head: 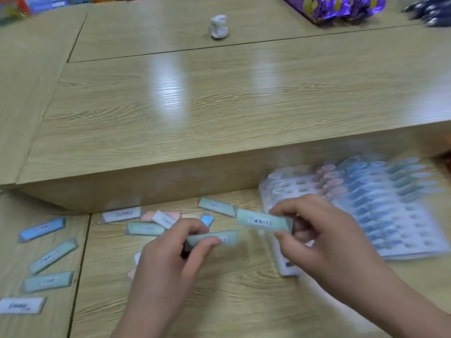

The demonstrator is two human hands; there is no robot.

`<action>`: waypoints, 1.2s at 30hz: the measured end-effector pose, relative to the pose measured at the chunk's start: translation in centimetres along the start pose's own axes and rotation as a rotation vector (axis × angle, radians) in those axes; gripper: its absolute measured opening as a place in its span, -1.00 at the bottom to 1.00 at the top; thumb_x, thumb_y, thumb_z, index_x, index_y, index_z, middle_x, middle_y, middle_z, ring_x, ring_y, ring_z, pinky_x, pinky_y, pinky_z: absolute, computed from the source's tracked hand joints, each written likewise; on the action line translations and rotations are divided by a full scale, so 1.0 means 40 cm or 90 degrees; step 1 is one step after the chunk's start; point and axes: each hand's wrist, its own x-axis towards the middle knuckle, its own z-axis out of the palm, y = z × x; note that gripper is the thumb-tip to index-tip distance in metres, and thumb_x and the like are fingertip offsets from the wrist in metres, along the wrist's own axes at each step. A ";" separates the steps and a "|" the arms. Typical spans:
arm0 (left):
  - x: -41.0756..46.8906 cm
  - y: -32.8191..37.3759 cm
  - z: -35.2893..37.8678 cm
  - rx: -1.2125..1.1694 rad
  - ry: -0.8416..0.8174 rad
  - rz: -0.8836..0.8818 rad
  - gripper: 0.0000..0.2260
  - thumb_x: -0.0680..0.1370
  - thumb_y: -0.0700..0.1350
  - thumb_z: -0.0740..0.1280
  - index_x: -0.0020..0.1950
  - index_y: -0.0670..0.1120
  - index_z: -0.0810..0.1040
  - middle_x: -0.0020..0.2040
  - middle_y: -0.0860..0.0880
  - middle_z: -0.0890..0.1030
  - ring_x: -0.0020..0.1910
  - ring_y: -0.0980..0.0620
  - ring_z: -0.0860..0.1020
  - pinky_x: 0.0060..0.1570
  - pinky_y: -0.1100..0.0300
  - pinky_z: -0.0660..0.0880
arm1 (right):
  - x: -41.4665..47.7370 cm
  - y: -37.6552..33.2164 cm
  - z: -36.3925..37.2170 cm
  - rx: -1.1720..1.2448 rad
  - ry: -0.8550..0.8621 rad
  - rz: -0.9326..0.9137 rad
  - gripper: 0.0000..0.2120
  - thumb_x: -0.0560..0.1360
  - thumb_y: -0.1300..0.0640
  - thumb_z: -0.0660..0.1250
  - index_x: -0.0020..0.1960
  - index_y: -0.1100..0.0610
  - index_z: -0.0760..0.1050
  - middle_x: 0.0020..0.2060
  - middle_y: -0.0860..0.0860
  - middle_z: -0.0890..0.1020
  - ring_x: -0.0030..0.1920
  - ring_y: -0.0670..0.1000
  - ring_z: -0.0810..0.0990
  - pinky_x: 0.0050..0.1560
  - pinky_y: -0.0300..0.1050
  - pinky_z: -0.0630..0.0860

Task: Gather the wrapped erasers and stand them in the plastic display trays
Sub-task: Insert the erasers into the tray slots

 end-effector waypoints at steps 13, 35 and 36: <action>0.054 0.309 0.231 -0.039 -0.016 0.113 -0.81 0.43 0.20 0.33 0.03 0.28 0.50 -0.19 0.24 0.61 -0.30 0.19 0.56 -0.31 0.42 0.44 | -0.101 0.275 -0.395 0.091 0.227 0.068 -0.71 0.43 0.09 0.37 0.04 -0.27 0.56 -0.12 -0.16 0.67 -0.16 -0.11 0.67 -0.09 -0.36 0.55; 0.069 0.486 0.631 0.096 -0.001 0.276 -0.91 0.53 0.03 0.31 -0.06 0.04 0.55 -0.17 0.20 0.57 -0.18 0.23 0.48 -0.15 0.37 0.39 | -0.059 0.566 -0.438 -0.119 0.176 -0.170 -0.86 0.51 0.12 0.36 0.03 0.07 0.66 -0.04 -0.18 0.67 0.02 -0.15 0.62 0.01 -0.17 0.53; 0.071 0.484 0.639 0.102 -0.010 0.289 -0.88 0.55 0.01 0.31 -0.08 0.00 0.59 -0.16 0.16 0.59 -0.17 0.18 0.51 -0.14 0.36 0.40 | -0.057 0.574 -0.436 -0.125 0.157 -0.178 -0.84 0.53 0.10 0.33 0.04 0.07 0.66 -0.02 -0.17 0.67 0.02 -0.14 0.62 0.01 -0.16 0.54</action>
